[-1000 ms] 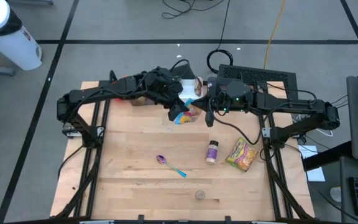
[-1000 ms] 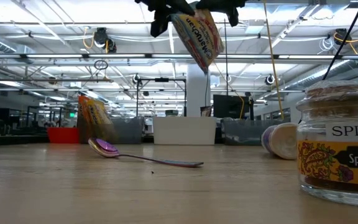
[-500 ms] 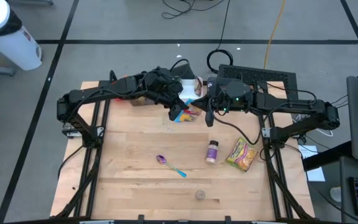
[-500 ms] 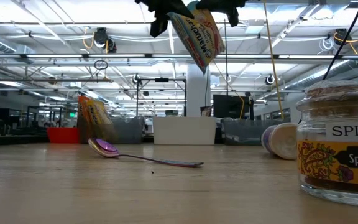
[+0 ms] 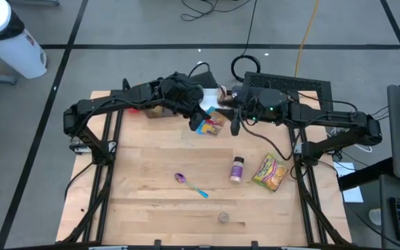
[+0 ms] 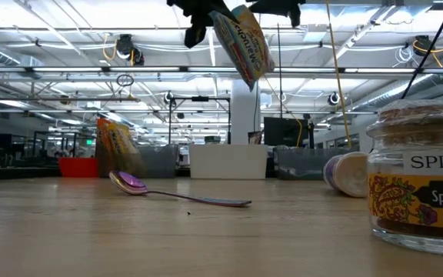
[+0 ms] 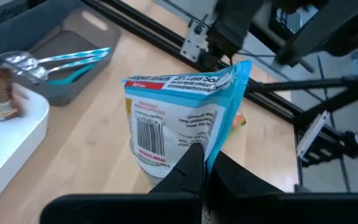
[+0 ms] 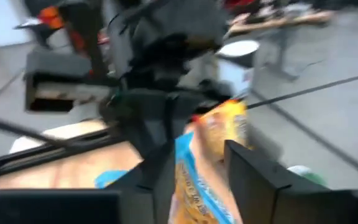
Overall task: Pick & Place Food Item
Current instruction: Put the blue noodle pack into the left black bin
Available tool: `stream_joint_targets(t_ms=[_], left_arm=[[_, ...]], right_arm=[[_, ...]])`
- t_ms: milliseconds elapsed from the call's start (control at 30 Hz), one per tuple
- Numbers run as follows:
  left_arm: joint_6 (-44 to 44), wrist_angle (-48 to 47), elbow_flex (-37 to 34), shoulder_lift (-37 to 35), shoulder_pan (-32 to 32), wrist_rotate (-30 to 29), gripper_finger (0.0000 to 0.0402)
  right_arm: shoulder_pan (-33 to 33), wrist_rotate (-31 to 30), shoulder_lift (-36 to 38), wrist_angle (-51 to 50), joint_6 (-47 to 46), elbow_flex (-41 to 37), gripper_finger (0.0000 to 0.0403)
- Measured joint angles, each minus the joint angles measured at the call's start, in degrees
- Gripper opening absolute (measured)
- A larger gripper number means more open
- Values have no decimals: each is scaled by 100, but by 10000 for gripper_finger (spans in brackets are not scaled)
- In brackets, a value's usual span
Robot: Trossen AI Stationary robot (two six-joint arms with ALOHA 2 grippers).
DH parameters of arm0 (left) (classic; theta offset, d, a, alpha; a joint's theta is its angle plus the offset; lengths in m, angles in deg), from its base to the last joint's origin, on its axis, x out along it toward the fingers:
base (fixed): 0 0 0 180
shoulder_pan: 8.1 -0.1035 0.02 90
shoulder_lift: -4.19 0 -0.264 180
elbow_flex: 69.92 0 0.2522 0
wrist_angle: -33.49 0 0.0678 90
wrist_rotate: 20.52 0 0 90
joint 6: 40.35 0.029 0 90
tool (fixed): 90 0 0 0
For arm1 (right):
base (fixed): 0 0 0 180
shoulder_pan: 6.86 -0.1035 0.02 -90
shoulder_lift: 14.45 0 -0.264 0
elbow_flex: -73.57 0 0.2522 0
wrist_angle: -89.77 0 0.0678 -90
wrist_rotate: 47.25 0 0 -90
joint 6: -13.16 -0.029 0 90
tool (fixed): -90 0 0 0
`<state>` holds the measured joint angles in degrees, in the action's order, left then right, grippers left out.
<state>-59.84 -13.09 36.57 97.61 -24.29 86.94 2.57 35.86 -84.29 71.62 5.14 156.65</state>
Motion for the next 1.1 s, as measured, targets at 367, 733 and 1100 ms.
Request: stream_joint_targets(t_ms=[367,733,1100], left_arm=[[90,-492,0,-637,-1033,-9,4],[330,-959,-248,-1830,-2005,-314,3],[-1083,736,-3655,-3358,-2142,11,3]], right_arm=[[80,-978,695,-391,268,2,196],[380,-958,1065,-456,-501,-820,186],[166,-934,1114,58,-633,-1431,177]])
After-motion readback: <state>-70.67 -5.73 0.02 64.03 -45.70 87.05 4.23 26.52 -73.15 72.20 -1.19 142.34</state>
